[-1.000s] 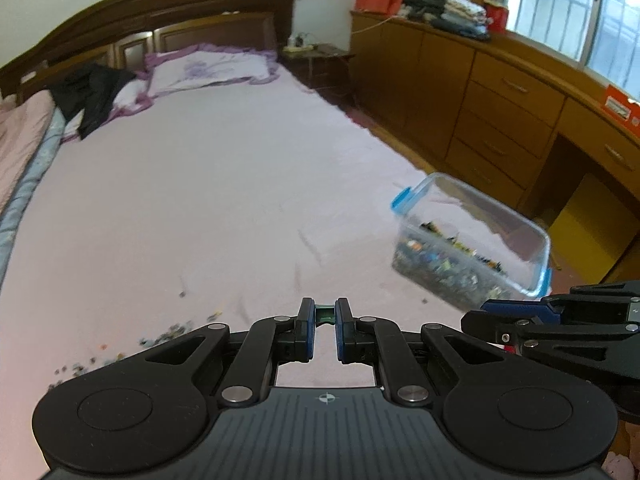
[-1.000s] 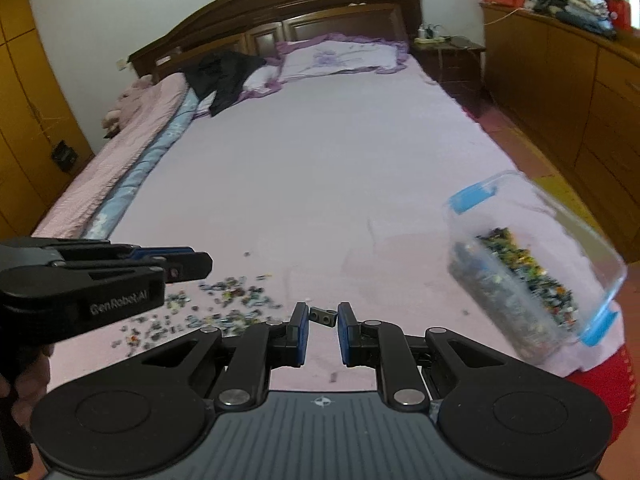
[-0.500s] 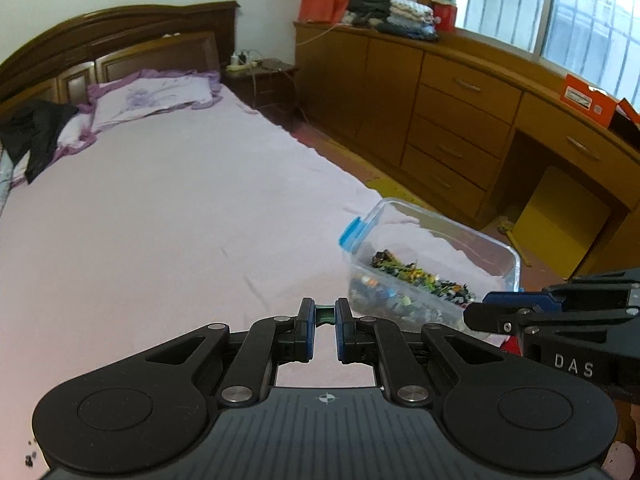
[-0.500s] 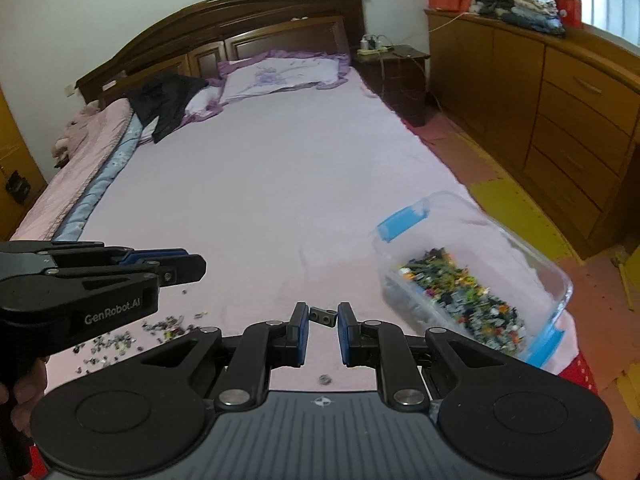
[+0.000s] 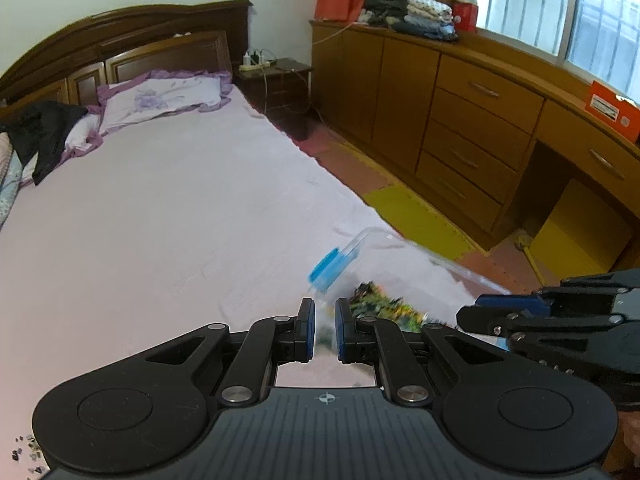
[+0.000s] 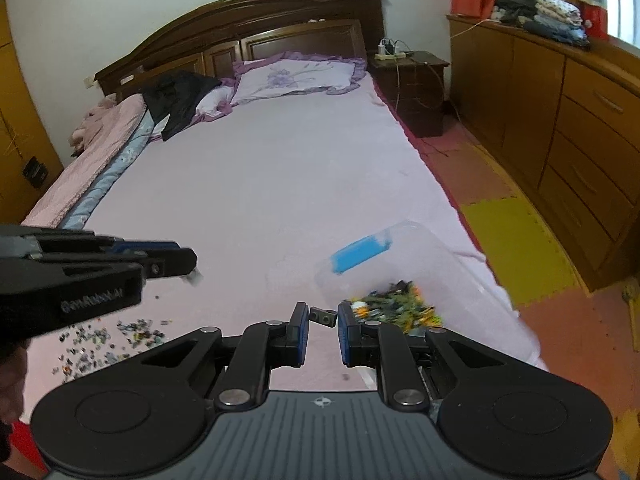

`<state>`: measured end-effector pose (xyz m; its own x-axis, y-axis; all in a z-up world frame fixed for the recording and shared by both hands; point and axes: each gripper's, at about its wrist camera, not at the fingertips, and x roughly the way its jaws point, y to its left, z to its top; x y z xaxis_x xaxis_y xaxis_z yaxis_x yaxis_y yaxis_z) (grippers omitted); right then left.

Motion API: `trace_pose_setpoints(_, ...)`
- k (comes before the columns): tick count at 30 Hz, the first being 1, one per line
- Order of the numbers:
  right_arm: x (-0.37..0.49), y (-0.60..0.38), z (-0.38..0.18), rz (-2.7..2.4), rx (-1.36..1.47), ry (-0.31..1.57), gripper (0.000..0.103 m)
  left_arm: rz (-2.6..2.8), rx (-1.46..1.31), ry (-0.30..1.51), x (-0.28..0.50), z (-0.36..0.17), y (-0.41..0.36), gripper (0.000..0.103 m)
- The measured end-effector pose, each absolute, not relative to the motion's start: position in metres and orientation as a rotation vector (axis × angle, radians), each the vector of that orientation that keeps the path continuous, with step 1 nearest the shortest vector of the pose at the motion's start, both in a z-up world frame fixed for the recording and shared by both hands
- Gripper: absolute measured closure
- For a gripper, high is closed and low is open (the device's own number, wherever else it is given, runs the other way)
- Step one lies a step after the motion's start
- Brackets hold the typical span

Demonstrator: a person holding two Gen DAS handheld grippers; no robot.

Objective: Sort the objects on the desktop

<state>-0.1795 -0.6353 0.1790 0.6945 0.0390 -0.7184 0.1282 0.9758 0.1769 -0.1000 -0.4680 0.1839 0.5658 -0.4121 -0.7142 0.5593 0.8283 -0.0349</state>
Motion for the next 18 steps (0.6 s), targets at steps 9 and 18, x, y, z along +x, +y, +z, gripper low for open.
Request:
trace_pose_setpoints(9,-0.181,-0.723,0.169,-0.028,0.246,0.838,0.086,-0.577,0.255,0.764,-0.112,0.196,-0.539,0.09)
trace_pose_setpoints(18,-0.183,-0.748,0.144,-0.016,0.289,0.879,0.086,-0.475,0.313,0.881,-0.116,0.168,-0.537,0.082)
